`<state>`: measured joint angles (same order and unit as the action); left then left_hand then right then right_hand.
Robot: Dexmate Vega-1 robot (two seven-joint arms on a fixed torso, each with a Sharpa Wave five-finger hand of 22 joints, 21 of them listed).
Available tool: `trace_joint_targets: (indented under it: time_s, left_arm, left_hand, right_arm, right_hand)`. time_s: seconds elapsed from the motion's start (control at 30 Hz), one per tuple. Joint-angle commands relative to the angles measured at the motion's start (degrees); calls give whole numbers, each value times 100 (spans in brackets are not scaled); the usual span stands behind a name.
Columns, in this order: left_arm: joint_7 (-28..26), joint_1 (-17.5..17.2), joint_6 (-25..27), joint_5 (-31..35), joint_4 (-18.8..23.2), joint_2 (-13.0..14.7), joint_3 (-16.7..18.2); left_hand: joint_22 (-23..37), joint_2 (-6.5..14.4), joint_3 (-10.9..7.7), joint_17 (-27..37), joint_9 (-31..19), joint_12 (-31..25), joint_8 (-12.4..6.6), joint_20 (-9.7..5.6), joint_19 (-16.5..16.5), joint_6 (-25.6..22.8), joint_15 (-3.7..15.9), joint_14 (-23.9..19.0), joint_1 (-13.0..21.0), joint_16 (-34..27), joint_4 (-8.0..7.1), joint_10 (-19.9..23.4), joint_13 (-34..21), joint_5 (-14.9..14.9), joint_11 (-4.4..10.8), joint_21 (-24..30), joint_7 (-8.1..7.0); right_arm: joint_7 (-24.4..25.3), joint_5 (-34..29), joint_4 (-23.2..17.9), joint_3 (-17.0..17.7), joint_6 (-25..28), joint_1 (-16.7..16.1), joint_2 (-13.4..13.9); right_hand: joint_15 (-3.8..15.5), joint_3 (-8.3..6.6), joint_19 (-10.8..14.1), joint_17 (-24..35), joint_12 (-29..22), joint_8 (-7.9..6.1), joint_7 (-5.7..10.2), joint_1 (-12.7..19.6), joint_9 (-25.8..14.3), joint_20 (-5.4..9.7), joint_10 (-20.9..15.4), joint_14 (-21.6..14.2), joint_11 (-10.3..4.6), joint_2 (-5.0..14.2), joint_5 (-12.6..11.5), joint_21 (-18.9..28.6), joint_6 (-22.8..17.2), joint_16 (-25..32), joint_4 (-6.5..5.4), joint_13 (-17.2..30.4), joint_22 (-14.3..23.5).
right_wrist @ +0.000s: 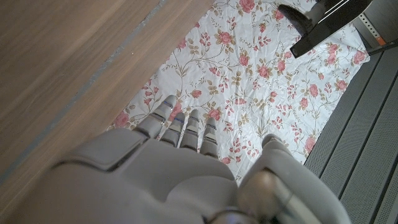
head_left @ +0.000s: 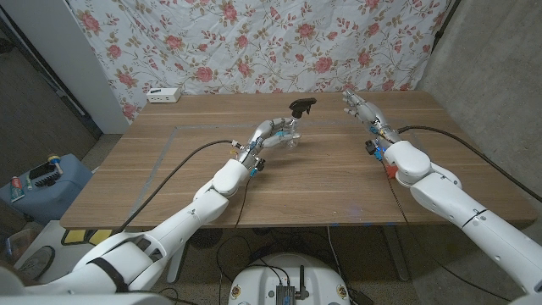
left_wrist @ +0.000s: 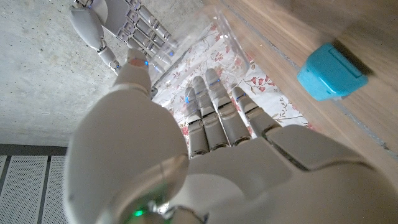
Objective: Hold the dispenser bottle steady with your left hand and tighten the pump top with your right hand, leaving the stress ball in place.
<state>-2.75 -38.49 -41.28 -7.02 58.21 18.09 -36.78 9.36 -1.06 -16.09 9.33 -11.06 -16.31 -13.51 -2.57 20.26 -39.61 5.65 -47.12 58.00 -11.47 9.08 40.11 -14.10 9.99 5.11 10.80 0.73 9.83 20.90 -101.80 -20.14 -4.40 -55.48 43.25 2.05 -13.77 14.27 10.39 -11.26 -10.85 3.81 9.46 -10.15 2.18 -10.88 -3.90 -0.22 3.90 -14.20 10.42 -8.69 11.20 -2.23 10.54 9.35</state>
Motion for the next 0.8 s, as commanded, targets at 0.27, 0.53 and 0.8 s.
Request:
trace_joint_targets:
  time_s: [0.27, 0.53, 0.8]
  left_arm:
    - [-77, 406, -170, 73, -658, -459, -207]
    - [-162, 436, -68, 123, -629, -514, -261]
    - [-193, 501, -46, 151, -710, -581, -320]
  left_hand:
    - [5, 236, -167, 17, -20, 34, 9, -690, 65, -396, 476, -81, -86, 39, -103, 93, -4, 18, 14, -6, -75]
    - [6, 233, -175, 15, -21, 53, 21, -675, 82, -401, 491, -87, -86, 53, -98, 89, -3, 18, 17, -5, -81]
    - [7, 233, -184, 15, -23, 69, 28, -667, 84, -435, 482, -105, -96, 63, -98, 108, -4, 17, 2, -12, -99]
  right_arm:
    - [-233, -365, -529, 73, 718, 178, 635]
    - [-373, -487, -825, 127, 1085, 214, 963]
    - [-554, -677, -1172, 154, 1393, 245, 1325]
  right_hand:
    - [127, -79, 114, -5, -27, -13, 99, 364, -12, 348, -73, -62, -76, -111, -4, 47, 3, -23, 305, 25, 7]
    - [59, -140, 132, -5, -26, -20, 199, 677, -20, 202, -116, -44, -110, -188, 23, 35, 9, -34, 569, 35, 11]
    - [-132, -162, 96, 6, -21, -24, 305, 866, -32, -29, -129, -25, -228, -236, 67, 22, 1, -28, 741, 50, 20]
